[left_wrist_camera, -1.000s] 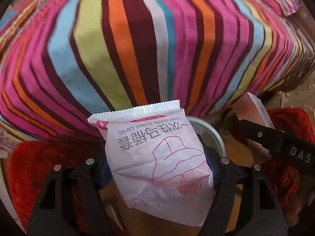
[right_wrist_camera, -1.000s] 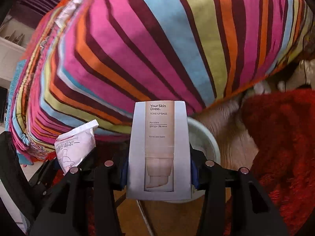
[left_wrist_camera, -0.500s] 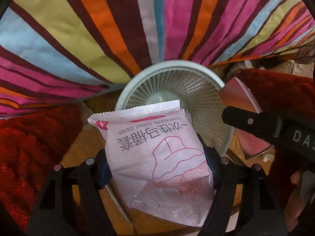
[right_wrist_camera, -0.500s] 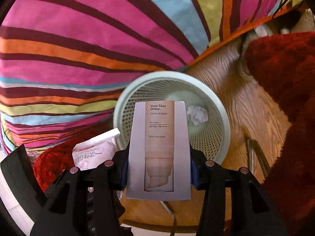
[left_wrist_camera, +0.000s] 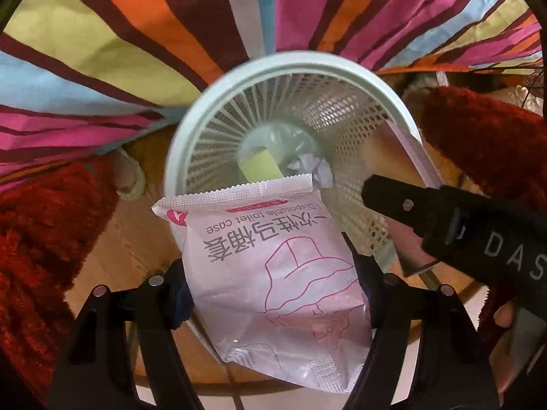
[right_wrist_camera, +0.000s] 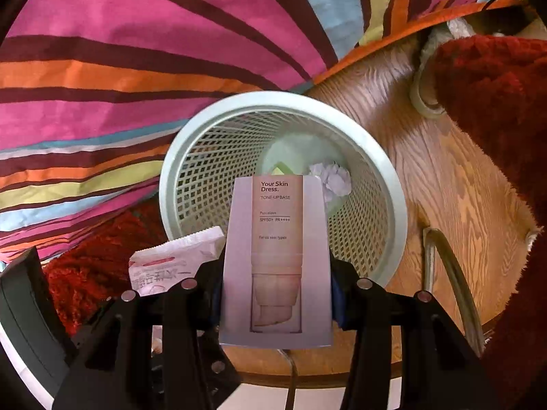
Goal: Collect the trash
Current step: 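Carry the box and packet over the wastebasket and open both tools, then move both tools back over the bed toward the remaining items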
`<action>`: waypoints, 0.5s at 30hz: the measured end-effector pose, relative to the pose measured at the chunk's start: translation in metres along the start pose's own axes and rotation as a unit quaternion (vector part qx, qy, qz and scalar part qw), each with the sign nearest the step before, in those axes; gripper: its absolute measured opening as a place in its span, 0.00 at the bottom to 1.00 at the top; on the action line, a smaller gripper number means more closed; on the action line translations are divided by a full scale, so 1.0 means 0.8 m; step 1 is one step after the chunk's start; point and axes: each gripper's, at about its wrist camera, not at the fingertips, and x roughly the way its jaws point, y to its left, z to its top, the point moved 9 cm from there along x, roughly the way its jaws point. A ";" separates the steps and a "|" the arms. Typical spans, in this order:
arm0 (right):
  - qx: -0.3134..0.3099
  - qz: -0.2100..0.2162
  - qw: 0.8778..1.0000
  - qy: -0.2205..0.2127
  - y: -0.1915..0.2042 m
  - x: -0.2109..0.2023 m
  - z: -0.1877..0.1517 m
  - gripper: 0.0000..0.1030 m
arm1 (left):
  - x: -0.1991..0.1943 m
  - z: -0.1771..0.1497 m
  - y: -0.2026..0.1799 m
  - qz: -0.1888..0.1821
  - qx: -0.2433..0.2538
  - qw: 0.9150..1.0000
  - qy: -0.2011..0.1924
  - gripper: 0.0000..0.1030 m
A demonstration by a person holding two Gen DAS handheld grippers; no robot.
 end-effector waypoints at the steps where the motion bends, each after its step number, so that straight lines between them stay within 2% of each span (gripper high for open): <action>1: 0.000 -0.001 1.000 0.004 0.000 0.003 0.000 0.44 | 0.006 -0.002 -0.001 -0.010 -0.001 1.000 0.012 0.70; 2: -0.002 -0.001 1.000 0.012 0.000 0.008 -0.001 0.44 | 0.010 -0.003 -0.001 -0.012 -0.002 1.000 0.020 0.71; 4: -0.004 0.001 0.999 0.032 0.003 0.021 -0.003 0.57 | 0.018 -0.007 0.001 0.003 -0.003 0.999 0.034 0.84; 5: -0.004 -0.007 0.999 0.041 0.002 0.027 -0.005 0.80 | 0.020 -0.007 0.004 0.008 -0.008 0.999 0.035 0.85; 6: 0.001 -0.031 0.998 0.045 -0.006 0.031 -0.006 0.90 | 0.022 -0.005 0.007 0.008 -0.012 0.999 0.037 0.85; 12: 0.010 -0.031 0.999 0.019 -0.011 0.020 0.002 0.91 | 0.027 -0.005 0.002 0.007 -0.014 0.999 0.040 0.88; 15: 0.010 -0.028 0.999 0.022 -0.011 0.020 -0.001 0.91 | 0.021 -0.004 0.001 0.005 -0.012 0.999 0.031 0.88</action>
